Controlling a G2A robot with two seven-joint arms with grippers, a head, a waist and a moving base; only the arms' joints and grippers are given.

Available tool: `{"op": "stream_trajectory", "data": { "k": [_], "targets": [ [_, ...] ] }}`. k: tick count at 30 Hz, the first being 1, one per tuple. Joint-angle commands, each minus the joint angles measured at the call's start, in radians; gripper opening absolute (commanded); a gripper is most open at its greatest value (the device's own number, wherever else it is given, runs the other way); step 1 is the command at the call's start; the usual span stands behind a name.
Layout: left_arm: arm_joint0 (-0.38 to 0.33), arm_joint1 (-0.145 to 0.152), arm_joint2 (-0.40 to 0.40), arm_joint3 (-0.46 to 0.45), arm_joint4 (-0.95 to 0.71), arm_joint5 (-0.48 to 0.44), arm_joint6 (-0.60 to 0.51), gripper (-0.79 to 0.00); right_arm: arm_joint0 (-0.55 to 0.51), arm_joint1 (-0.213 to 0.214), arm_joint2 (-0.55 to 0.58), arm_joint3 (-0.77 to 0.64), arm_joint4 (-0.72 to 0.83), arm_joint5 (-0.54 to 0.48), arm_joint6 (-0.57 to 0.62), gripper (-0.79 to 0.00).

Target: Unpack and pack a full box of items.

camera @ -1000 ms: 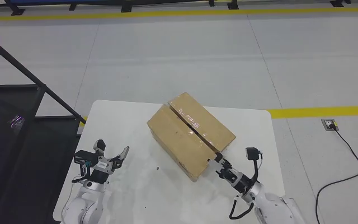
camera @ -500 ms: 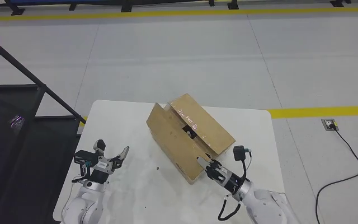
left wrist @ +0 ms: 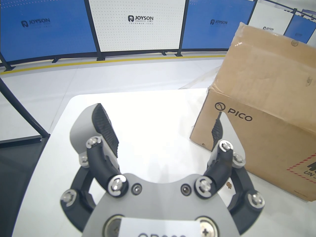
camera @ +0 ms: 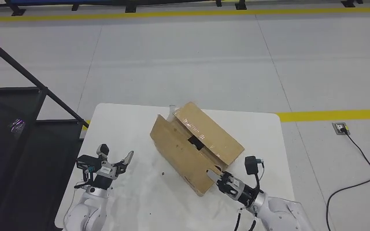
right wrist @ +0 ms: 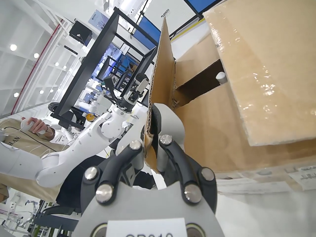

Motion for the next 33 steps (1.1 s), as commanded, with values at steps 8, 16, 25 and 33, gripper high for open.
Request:
{"op": "stream_trajectory", "data": {
  "k": [8,16,25,33],
  "targets": [
    [-0.085,-0.007,0.027,0.032,0.015,0.069,-0.086,0.0,-0.13,0.009,0.058,-0.13,-0.247,0.037,-0.147,0.0],
    [-0.221,-0.015,0.083,0.147,0.058,0.084,-0.141,0.0,-0.34,0.004,0.02,-0.298,-0.764,0.301,-0.411,0.0],
    [-0.349,-0.026,0.146,0.298,0.085,0.056,-0.143,0.0,-0.45,-0.019,-0.129,-0.307,-1.114,0.713,-0.52,0.0],
    [-0.427,-0.037,0.187,0.41,0.087,0.045,-0.133,0.0,-0.342,-0.048,-0.22,-0.207,-1.126,0.822,-0.423,0.0]
  ]
}}
